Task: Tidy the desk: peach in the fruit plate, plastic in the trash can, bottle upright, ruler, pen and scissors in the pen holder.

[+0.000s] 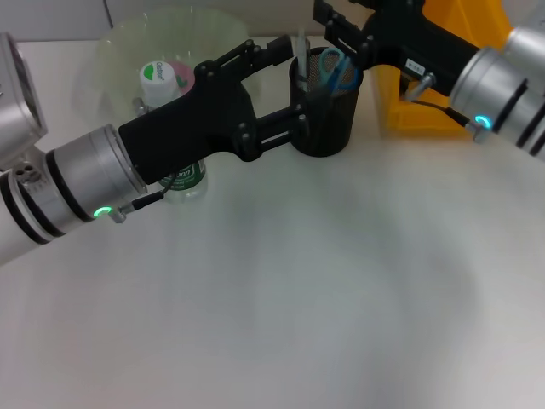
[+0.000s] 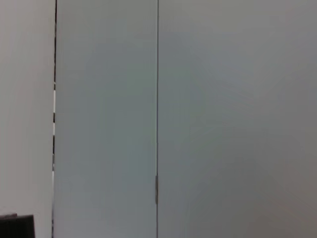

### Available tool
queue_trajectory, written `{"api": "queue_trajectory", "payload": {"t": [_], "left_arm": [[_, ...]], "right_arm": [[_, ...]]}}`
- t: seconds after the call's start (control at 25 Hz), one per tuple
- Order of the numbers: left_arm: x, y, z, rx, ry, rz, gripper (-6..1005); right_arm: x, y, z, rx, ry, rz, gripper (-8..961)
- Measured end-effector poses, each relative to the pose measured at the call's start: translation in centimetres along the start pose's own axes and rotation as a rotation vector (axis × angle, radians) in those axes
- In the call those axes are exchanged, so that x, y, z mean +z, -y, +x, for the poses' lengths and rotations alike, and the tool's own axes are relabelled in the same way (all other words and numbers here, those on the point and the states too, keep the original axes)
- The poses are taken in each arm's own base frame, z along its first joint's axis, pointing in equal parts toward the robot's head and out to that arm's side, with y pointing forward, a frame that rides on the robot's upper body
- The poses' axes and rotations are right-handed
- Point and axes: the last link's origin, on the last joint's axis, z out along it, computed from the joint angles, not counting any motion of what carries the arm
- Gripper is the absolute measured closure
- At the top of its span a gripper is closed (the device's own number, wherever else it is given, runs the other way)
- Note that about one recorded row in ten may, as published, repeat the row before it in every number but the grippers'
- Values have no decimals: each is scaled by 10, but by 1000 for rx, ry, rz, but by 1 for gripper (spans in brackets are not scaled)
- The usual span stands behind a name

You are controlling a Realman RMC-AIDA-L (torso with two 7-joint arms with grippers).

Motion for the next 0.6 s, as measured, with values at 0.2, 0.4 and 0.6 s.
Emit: {"api": "queue_trajectory", "payload": {"t": [0.2,0.4,0.6], "left_arm": [[-9,-1,-1,-4,-3,17,216],[-27,-7,-3,-10,-8,19,216],[-39,-12,-5,-14,1,2,216]], "right_arm": [[-32,5,-3,107,44,0,434],[-74,0,-11,161,-3,-140,397],[-137,-13,-24,179,9,-295,361]]}}
